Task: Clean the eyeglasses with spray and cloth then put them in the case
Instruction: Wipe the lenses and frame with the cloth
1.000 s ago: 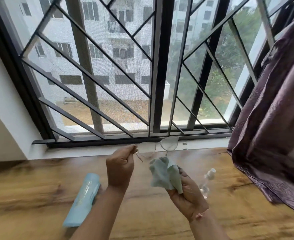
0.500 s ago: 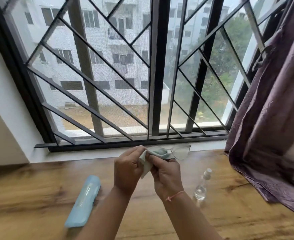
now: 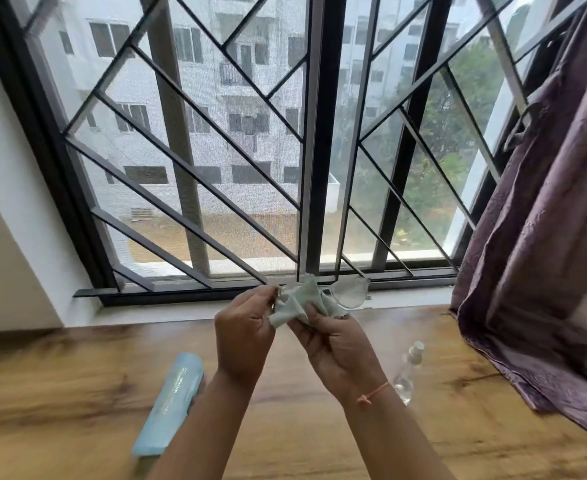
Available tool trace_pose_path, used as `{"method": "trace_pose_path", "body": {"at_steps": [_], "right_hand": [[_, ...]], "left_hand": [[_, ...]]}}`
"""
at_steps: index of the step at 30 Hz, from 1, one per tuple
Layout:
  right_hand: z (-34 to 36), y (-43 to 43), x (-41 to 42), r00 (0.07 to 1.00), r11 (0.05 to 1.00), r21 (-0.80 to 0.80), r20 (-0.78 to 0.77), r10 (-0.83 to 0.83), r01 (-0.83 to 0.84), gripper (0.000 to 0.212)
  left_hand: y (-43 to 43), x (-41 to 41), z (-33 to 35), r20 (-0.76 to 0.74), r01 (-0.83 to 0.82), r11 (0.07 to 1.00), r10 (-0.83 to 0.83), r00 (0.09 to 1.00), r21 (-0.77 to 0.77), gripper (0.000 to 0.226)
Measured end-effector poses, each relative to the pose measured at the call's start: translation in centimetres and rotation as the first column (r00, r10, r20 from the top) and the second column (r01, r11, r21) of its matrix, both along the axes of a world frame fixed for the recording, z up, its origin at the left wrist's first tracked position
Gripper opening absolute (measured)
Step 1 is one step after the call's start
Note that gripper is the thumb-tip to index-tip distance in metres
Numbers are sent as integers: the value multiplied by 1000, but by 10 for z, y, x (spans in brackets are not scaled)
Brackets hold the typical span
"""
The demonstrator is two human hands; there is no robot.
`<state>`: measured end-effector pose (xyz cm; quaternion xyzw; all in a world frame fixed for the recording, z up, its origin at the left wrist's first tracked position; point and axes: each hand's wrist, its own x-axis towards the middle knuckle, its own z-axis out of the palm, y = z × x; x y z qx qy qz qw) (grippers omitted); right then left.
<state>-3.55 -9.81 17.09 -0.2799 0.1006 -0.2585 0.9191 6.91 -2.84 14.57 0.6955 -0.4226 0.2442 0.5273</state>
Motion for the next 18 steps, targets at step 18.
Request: {"method": "trace_pose_path", "body": {"at_steps": [18], "right_hand": [[8,7,4,990,988,59,-40,-137,139,28]], "left_hand": [[4,-13,9,29,25,997,-23,999,-69,30]]}}
